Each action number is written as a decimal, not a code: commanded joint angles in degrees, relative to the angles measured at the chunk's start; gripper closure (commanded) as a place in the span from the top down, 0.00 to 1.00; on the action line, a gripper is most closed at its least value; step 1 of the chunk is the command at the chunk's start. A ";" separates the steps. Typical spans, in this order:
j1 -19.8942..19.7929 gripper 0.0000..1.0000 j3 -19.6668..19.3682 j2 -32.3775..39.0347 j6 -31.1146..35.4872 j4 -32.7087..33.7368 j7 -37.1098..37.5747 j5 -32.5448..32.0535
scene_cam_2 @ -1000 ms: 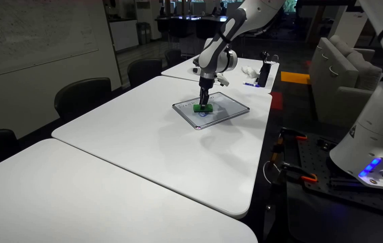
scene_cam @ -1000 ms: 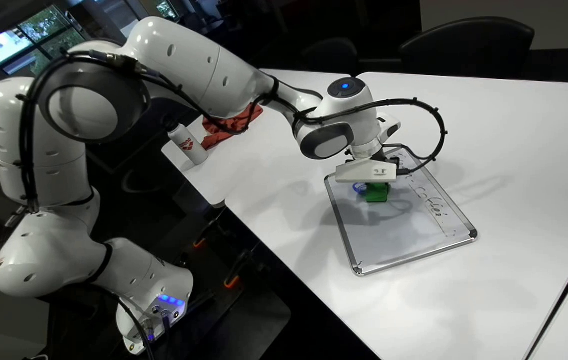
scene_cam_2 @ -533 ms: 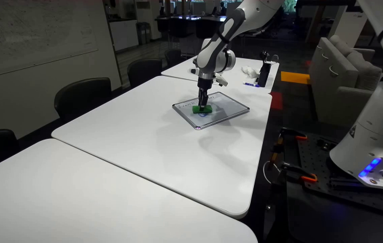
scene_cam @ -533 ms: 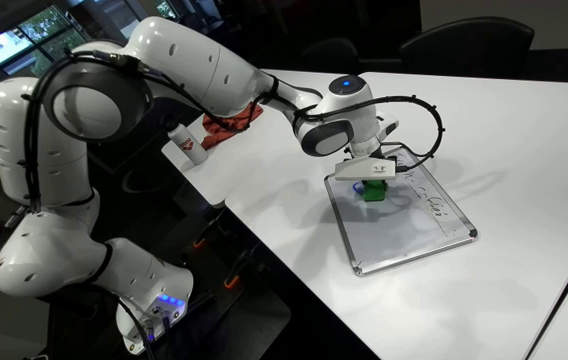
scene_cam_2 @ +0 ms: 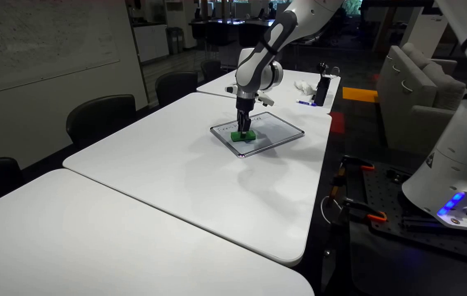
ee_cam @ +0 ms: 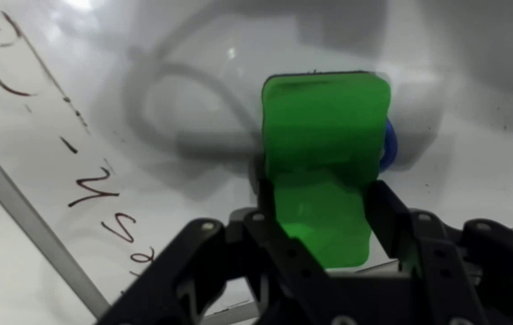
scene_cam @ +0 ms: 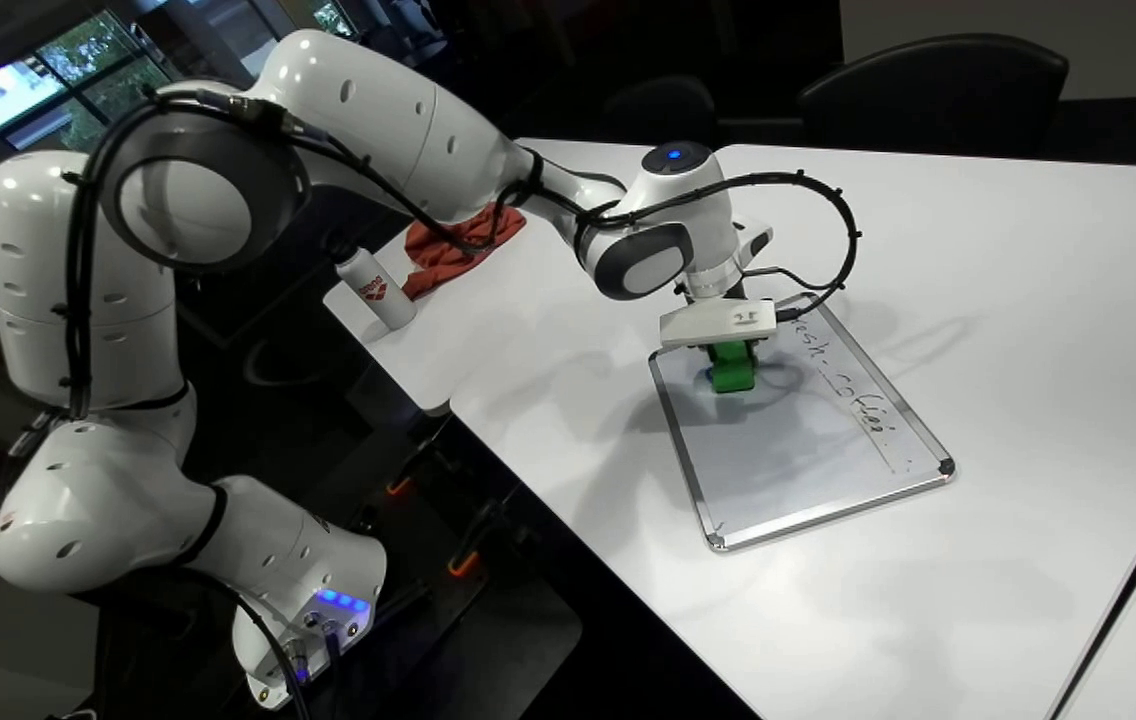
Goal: Pick up the green duster and rub the blue written objects on the white board
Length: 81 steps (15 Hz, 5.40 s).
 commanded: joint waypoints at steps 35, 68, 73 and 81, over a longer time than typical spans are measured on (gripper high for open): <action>-0.21 0.29 -4.28 -7.08 15.66 -11.54 13.14 -6.26; 1.76 0.29 4.40 -22.44 8.38 -26.30 5.25 -5.02; 7.93 0.29 7.33 -26.31 5.30 -30.42 4.30 -4.36; 14.56 0.54 6.60 -23.63 5.39 -30.67 5.28 -4.85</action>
